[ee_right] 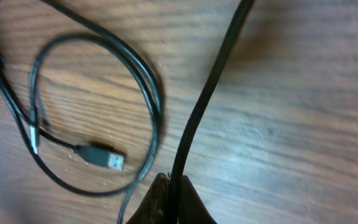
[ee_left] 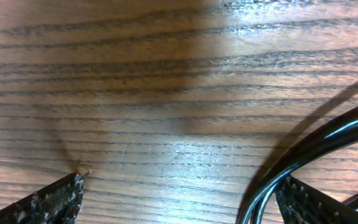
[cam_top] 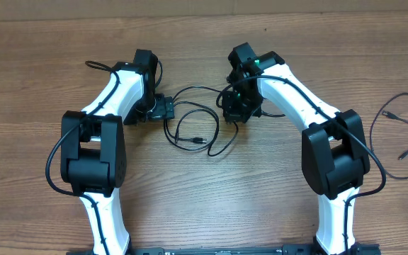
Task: Untangle cables
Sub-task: 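Lift the grasped cable upward and rightward with the right gripper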
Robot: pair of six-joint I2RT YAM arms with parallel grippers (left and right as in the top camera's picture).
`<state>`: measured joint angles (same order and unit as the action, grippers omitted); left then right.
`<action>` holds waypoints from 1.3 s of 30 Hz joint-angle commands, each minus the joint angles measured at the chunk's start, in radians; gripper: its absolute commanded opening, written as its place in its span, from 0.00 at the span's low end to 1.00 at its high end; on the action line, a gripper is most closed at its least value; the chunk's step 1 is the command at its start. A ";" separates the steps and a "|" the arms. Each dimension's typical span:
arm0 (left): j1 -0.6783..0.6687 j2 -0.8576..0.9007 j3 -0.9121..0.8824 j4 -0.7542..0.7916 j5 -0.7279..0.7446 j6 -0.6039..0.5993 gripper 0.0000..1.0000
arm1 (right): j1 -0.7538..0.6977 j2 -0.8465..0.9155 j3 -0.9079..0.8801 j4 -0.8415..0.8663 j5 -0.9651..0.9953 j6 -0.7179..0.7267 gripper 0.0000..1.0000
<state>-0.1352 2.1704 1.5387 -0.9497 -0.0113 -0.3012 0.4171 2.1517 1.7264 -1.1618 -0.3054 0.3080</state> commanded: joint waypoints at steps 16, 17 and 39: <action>0.043 0.184 -0.113 0.037 -0.074 -0.021 1.00 | -0.006 -0.306 0.278 -0.141 0.013 -0.108 0.04; 0.043 0.184 -0.113 0.037 -0.074 -0.021 1.00 | -0.006 -0.323 0.288 -0.135 0.013 -0.108 0.04; 0.045 0.112 -0.047 -0.047 0.159 0.175 1.00 | -0.006 -0.588 0.390 0.060 0.021 -0.108 0.04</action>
<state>-0.1299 2.1700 1.5562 -0.9829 0.0093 -0.2455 0.4129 1.5707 2.0964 -1.1076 -0.2985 0.2081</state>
